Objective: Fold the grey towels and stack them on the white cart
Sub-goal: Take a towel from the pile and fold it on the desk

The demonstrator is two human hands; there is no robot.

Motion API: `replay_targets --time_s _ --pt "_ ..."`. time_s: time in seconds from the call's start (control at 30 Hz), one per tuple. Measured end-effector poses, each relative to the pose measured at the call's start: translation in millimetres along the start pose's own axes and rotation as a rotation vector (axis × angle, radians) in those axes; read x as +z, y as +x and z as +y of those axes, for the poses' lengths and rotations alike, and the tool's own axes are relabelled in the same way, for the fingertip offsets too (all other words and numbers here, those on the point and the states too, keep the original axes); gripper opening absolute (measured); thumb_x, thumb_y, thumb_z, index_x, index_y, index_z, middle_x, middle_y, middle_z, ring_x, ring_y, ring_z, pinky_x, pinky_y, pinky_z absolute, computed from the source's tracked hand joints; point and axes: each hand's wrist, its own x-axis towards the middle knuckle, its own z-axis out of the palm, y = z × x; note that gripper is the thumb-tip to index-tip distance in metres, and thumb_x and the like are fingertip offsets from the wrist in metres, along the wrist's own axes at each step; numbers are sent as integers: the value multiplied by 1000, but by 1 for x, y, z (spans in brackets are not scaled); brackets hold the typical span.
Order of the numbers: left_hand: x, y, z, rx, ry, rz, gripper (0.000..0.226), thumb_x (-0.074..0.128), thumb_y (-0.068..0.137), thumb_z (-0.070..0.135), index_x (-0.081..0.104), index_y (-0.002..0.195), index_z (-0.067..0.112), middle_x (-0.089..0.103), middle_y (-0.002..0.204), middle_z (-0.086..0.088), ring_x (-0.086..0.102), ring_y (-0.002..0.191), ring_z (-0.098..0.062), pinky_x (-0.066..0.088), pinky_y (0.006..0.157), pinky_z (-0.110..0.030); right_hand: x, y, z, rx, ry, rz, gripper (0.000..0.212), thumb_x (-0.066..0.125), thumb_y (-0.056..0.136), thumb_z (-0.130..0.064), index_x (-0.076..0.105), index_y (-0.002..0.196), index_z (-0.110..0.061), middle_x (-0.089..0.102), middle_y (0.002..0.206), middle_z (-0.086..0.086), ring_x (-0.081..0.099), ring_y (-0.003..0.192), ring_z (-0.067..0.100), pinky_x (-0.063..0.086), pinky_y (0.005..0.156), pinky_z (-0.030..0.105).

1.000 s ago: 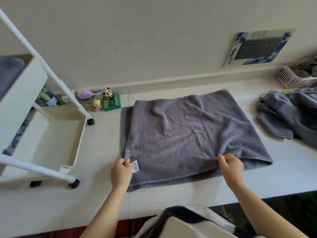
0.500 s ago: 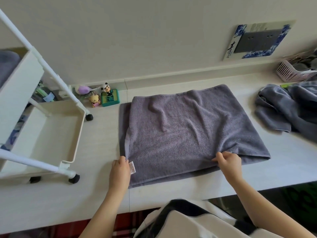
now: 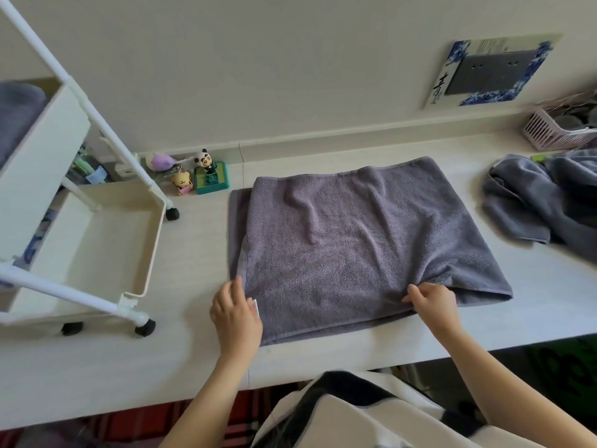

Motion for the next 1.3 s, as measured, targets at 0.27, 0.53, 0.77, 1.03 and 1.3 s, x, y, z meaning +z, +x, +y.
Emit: replay_targets --time_s 0.27,0.53,0.77,1.03,1.3 --pt "35 -10 37 351 112 -271 62 31 92 44 40 141 8 37 148 -16 37 136 -33 20 112 -49 8 -12 3 1 12 37 32 52 92 -17 74 70 -9 65 83 5 58 81 19 39 73 28" --pt "31 -7 63 251 111 -314 68 30 87 48 46 137 4 32 149 -22 33 137 -37 21 111 -54 -7 -10 0 347 664 397 46 59 89 -8 45 132 -17 36 138 4 52 112 15 49 87 25" --pt "49 -7 142 517 -27 -363 65 28 90 52 37 144 17 18 155 -15 15 143 -27 8 116 -49 -38 23 11 902 1093 461 53 72 80 -17 36 118 -26 38 132 12 55 102 27 56 83 43" --pt "67 -28 147 686 -238 -341 21 57 76 44 56 85 25 46 100 5 40 95 -15 31 87 -28 -57 34 33 668 1075 306 53 64 88 -26 39 135 -33 49 126 1 54 107 18 44 88 31" --pt "54 -22 158 543 -381 -455 13 65 76 30 61 75 18 47 107 3 40 101 -13 39 97 -41 -72 38 73 394 668 317 22 50 95 -11 66 106 -22 55 121 2 53 104 12 46 91 25"
